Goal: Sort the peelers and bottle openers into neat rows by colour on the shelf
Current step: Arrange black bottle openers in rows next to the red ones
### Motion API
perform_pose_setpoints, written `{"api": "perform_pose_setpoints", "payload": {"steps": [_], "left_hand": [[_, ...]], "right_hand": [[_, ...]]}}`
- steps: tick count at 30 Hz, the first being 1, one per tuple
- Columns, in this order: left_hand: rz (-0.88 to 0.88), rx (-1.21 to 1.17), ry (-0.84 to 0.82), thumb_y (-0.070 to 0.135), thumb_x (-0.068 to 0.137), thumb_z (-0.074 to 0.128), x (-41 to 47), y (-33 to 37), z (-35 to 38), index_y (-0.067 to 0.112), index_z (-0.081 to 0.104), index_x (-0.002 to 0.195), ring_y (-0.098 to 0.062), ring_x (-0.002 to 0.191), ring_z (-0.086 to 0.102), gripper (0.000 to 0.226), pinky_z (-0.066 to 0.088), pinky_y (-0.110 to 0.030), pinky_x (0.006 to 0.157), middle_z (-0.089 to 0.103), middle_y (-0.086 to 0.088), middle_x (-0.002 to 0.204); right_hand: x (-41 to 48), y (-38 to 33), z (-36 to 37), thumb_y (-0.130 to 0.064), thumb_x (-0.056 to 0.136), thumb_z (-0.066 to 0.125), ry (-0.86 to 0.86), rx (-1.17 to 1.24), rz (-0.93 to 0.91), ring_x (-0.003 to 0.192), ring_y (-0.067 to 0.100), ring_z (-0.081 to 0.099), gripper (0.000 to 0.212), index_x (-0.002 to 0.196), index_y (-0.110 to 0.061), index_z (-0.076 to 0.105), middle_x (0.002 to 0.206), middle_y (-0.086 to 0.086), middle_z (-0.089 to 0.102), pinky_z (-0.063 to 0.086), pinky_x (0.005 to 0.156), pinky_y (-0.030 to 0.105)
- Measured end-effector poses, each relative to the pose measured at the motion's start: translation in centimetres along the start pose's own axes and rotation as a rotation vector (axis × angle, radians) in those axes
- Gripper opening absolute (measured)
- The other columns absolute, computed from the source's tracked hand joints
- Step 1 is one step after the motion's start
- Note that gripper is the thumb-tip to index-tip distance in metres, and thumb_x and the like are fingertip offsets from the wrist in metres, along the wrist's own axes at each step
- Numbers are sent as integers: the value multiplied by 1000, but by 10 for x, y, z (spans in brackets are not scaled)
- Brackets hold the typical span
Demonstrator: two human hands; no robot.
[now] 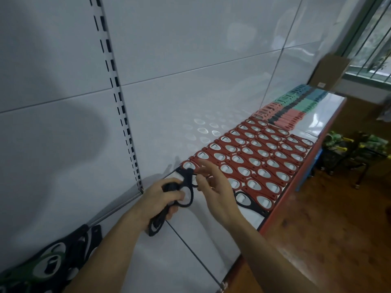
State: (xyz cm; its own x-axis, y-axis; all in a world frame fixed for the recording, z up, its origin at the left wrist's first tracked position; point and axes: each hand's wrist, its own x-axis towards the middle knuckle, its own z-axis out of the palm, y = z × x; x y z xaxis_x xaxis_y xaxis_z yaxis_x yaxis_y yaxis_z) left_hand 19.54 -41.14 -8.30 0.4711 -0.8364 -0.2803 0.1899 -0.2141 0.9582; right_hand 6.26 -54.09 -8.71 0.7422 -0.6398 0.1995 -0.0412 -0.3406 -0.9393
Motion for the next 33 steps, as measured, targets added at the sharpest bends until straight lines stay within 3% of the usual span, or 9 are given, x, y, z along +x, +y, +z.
{"api": "perform_pose_setpoints", "payload": {"steps": [4,7,10,14,17,20,25,29,33], "left_hand": [[67,351,-103,2,88,71,-7,11,7,19,72,104,-17,53,52,23,43,-29,50,61,-1,67],[155,781,-10,3,82,65,5,12,3,35,60,129,-1,84,64,57,53,-22,74,68,10,113],[234,1214,9,5,87,59,18,17,1,34,40,151,-15,125,56,73,51,-30,96,46,11,149],[281,1536,-51,7,91,57,27,10,13,38,24,157,-25,125,54,80,49,-27,80,22,4,158],[262,1583,-17,9,93,58,28,5,13,41,24,157,-27,120,57,79,51,-28,80,18,0,156],[274,1574,5,12,95,58,27,4,11,42,28,156,-26,121,58,74,56,-32,88,21,1,155],[260,1570,5,13,94,58,26,5,12,42,31,155,-26,121,59,73,55,-33,85,24,2,155],[252,1598,7,14,95,56,30,3,12,41,27,157,-29,122,58,74,54,-35,88,18,1,160],[255,1577,6,16,94,58,32,1,9,41,28,157,-28,123,58,74,55,-35,90,18,2,161]], "right_hand": [[3,-4,-30,-5,97,64,-128,-71,-37,78,22,69,20,111,-16,71,90,-3,72,60,73,32],[-10,3,-42,-2,94,67,60,-42,107,71,20,72,12,92,-14,70,80,0,73,62,70,34],[-23,13,-43,-7,93,69,115,-318,172,74,10,68,15,91,-22,68,83,-10,69,60,71,23],[-39,22,-35,-24,96,63,110,-741,86,89,4,53,6,99,-28,67,95,-15,64,46,76,15],[-43,25,-32,-30,96,64,120,-797,-43,98,5,50,18,112,-27,70,109,-12,64,44,84,18],[-41,27,-30,-28,100,56,-63,-844,-113,100,8,49,27,124,-28,67,112,-10,60,49,83,23],[-36,28,-30,-26,105,50,-150,-892,-56,104,14,54,39,144,-28,51,131,-2,50,54,85,29],[-22,14,-42,-27,103,56,-319,-908,-34,102,18,58,34,136,-21,59,136,1,47,55,88,31],[-19,9,-48,-27,100,61,-325,-921,-25,106,18,54,27,125,-19,65,128,1,53,52,91,30]]}}
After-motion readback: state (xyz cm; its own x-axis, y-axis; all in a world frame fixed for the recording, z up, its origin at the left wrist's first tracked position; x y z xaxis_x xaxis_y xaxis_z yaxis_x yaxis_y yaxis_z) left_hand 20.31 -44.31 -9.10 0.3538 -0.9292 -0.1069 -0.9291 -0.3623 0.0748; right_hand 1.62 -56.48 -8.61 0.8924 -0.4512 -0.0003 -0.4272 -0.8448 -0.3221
